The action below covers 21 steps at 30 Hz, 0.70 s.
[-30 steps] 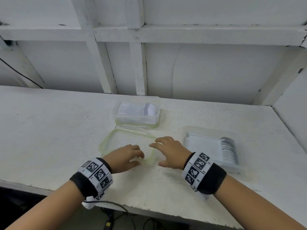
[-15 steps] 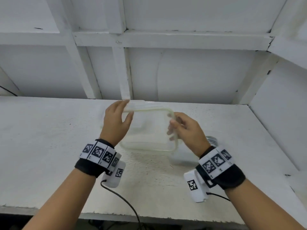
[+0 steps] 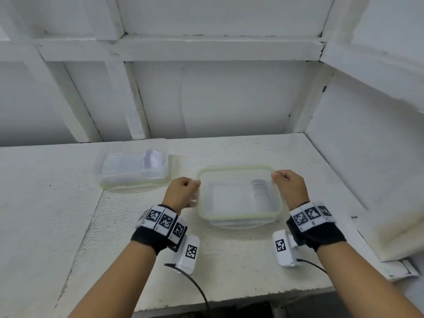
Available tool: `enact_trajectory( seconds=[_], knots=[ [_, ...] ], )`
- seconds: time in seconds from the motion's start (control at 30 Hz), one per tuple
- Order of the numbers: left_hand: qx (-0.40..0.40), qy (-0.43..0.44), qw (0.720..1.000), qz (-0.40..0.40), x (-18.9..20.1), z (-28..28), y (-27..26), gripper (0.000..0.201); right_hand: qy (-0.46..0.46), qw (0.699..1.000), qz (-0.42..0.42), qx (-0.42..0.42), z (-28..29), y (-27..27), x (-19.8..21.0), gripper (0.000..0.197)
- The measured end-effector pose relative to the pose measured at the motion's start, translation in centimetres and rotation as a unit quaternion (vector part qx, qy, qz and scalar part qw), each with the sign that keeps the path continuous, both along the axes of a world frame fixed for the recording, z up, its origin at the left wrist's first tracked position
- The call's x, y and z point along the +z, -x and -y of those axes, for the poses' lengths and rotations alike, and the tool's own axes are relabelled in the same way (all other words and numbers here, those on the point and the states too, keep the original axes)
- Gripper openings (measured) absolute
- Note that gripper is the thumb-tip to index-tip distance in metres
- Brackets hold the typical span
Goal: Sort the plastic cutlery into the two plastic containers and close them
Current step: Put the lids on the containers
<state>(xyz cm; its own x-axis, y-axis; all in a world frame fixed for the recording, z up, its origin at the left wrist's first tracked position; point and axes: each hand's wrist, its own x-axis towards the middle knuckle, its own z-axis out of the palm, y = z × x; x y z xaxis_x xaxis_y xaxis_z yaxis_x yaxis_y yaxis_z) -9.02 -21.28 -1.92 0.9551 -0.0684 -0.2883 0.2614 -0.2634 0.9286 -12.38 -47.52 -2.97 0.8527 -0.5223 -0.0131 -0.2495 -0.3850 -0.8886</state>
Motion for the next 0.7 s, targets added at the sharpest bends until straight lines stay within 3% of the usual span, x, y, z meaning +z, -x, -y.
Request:
enact_trajectory(
  seconds=[0.2, 0.7],
  knots=[
    [-0.013, -0.039, 0.999, -0.016, -0.6, 1.0, -1.0, 0.019, 0.011, 0.999, -0.051, -0.002, 0.7, -0.5, -0.5, 0.02],
    [-0.006, -0.042, 0.999, -0.017, -0.5, 1.6, -1.2, 0.019, 0.041, 0.996, -0.084, 0.016, 1.5, -1.0, -0.6, 0.024]
  ],
)
